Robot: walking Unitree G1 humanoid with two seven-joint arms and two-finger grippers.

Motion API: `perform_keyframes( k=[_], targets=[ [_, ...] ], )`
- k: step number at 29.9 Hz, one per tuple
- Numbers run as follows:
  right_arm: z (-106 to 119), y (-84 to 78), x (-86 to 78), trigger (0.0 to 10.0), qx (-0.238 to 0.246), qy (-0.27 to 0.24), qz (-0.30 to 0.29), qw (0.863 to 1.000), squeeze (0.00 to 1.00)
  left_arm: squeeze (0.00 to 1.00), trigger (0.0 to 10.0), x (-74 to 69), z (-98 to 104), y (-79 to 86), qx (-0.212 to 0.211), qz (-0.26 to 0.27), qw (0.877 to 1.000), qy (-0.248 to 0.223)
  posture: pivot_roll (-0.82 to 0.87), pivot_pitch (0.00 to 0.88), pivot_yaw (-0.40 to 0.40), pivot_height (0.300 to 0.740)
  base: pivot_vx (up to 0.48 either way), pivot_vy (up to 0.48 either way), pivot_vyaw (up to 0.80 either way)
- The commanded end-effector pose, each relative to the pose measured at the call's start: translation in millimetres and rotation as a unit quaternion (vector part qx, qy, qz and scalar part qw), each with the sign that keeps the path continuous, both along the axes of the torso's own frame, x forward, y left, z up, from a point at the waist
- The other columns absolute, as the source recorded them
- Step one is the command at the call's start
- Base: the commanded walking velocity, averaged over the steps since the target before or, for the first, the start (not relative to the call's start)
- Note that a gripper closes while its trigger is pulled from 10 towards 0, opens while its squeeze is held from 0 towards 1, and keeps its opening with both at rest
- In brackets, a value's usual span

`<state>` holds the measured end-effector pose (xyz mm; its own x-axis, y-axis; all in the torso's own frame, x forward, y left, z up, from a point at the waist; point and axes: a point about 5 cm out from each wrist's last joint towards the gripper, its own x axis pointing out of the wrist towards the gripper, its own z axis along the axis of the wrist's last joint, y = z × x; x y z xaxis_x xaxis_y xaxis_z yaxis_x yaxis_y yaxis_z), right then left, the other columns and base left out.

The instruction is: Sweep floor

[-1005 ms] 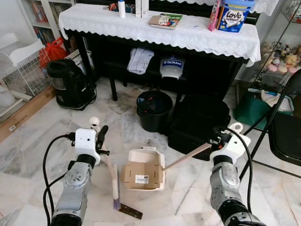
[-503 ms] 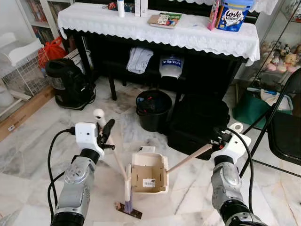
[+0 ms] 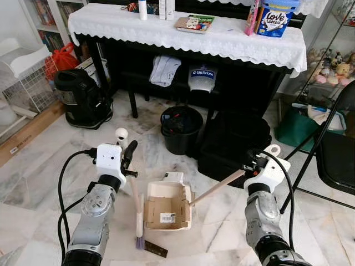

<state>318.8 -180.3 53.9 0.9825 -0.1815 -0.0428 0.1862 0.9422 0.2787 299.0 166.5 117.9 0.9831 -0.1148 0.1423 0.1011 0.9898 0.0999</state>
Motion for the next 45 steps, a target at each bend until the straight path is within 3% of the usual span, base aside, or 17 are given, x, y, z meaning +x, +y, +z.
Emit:
perform_keyframes(
  k=[1, 15, 25, 32, 45],
  targets=[
    [20, 1.6, 8.9, 10.0, -0.006, -0.046, 0.004, 0.999, 0.00, 0.00, 10.0, -1.1, 11, 2.8, 0.003, 0.016, 0.999, -0.040, 0.09, 0.001, -0.012, 0.740, 0.000, 0.000, 0.00],
    [33, 4.2, 2.3, 10.0, -0.054, -0.095, 0.024, 0.994, 0.00, 0.00, 10.0, -12.6, 2, 6.1, -0.049, 0.059, 0.996, -0.049, 0.07, 0.000, -0.023, 0.740, 0.000, 0.000, 0.00],
    [32, -4.6, -12.0, 10.0, -0.059, -0.096, -0.021, 0.993, 0.00, 0.00, 10.0, -14.1, 9, 8.6, -0.048, 0.067, 0.994, -0.073, 0.07, 0.000, -0.012, 0.740, 0.000, 0.000, 0.00],
    [40, -4.5, -37.7, 10.0, -0.117, -0.118, -0.023, 0.986, 0.00, 0.00, 10.0, -19.7, 13, 13.3, -0.045, 0.074, 0.993, -0.086, 0.06, 0.000, 0.003, 0.740, 0.000, 0.000, 0.00],
    [44, -1.4, -47.2, 10.0, -0.139, -0.110, -0.028, 0.984, 0.00, 0.00, 10.0, -23.0, 13, 17.9, -0.041, 0.073, 0.993, -0.087, 0.04, 0.000, 0.030, 0.740, 0.000, 0.000, 0.00]
  ],
)
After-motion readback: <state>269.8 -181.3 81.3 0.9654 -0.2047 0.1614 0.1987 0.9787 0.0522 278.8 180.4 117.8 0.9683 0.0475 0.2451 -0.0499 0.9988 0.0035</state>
